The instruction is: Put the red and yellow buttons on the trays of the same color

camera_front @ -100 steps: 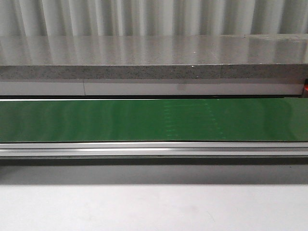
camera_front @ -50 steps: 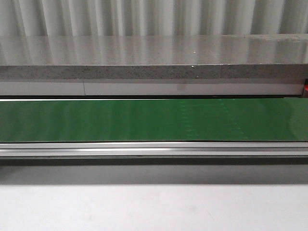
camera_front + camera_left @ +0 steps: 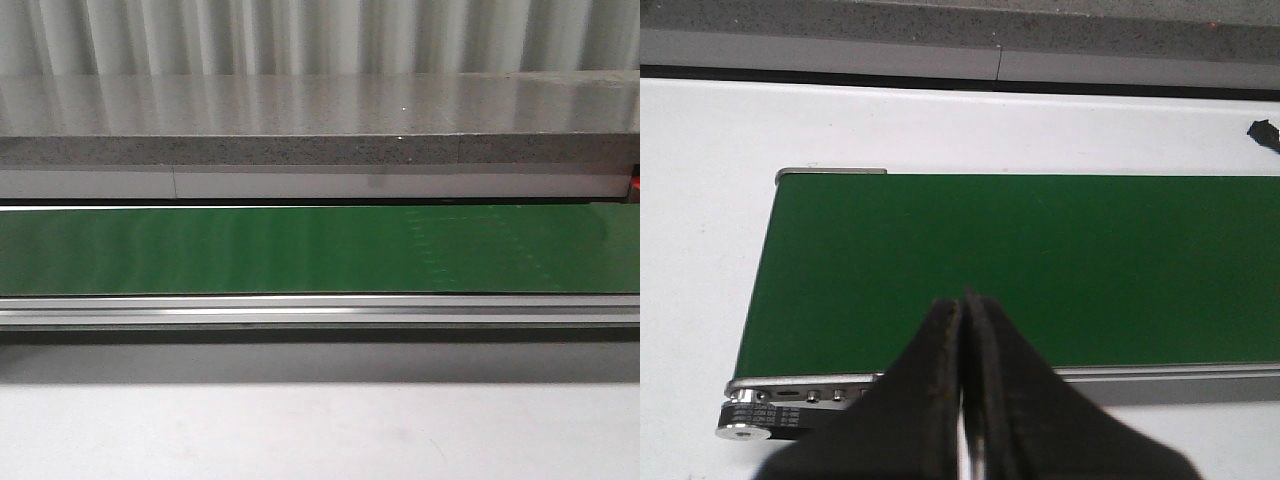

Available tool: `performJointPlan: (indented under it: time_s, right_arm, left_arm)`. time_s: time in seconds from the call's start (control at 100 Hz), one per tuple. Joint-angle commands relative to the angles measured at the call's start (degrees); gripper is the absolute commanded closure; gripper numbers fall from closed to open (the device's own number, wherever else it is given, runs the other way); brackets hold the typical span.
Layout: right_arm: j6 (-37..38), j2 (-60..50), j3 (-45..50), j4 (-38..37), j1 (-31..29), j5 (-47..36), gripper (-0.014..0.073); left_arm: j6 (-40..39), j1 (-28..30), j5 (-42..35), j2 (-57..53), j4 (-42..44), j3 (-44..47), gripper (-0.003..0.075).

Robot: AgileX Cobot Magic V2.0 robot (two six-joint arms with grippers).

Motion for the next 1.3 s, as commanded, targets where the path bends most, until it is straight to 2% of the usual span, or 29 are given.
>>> performJointPlan:
  time_s: [0.0,0.39,0.54,0.7,1.29]
  right_arm:
    - [-0.55,-3.00,1.96,0.50,0.10,-7.43,0.0661]
    - [-1.07,-17.25,18.83,2.52,0.10,-15.16,0.0661]
    - [-1.01,-17.67,22.90,4.13,0.04,-17.55,0.0661]
    - [-1.01,-17.67,25.21,4.13,0.04,-20.38,0.0661]
    - [-1.01,-17.67,25.21,4.13,0.04,-20.39,0.0661]
  left_arm:
    - [0.08,-0.51,-3.86,-0.18,-0.83,-1.63,0.0740]
    - [0.08,-0.51,-3.86,-0.18,-0.83,-1.63,0.0740]
    - [0.08,-0.51,-3.86,-0.18,-0.83,-1.63,0.0740]
    - [0.08,-0.51,-3.86,-0.18,-0.83,-1.63,0.0740]
    - [0.08,-0.51,-3.86,-0.18,-0.83,-1.63,0.0740]
